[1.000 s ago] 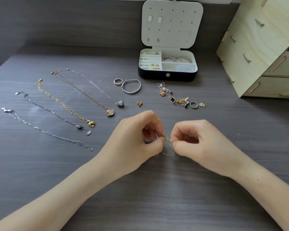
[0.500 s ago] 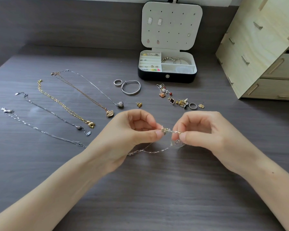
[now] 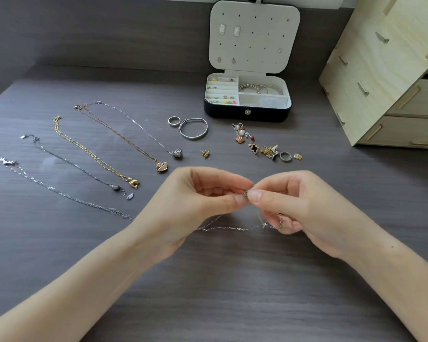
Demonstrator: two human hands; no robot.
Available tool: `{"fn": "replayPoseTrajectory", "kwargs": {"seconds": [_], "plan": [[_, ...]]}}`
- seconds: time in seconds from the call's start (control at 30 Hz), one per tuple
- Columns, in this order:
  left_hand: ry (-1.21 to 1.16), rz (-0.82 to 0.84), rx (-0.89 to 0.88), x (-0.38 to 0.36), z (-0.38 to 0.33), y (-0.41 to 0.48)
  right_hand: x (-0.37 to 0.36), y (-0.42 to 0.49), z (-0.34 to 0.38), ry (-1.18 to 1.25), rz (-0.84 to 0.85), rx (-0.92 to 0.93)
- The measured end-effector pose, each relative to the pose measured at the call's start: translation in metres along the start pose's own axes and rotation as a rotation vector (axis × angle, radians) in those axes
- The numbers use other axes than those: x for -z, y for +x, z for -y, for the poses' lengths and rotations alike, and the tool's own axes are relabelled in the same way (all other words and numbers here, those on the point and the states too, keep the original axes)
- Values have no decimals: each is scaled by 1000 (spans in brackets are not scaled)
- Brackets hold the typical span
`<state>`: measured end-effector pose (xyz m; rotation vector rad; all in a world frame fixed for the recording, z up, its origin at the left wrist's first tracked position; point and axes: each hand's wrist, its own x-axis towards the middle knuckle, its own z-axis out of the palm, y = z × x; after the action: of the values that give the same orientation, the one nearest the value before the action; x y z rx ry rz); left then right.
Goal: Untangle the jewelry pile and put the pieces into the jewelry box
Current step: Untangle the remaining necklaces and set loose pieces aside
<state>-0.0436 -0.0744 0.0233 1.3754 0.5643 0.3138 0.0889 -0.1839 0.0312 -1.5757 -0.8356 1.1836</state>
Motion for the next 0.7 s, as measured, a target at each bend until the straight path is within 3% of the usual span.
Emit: {"fn": "replayPoseTrajectory", "kwargs": {"seconds": [0.13, 0.3, 0.4, 0.5, 0.7], "plan": [[143, -61, -85, 0, 1, 0, 0, 1, -1, 8, -50, -2], [657, -185, -418, 1, 9, 2, 2, 0, 2, -40, -123, 90], [796, -199, -518, 4, 10, 4, 4, 1, 1, -17, -178, 96], [749, -150, -494, 7, 11, 4, 6, 2, 0, 31, -201, 58], [279, 53, -167, 7, 9, 2, 5, 2, 1, 118, -97, -18]]}}
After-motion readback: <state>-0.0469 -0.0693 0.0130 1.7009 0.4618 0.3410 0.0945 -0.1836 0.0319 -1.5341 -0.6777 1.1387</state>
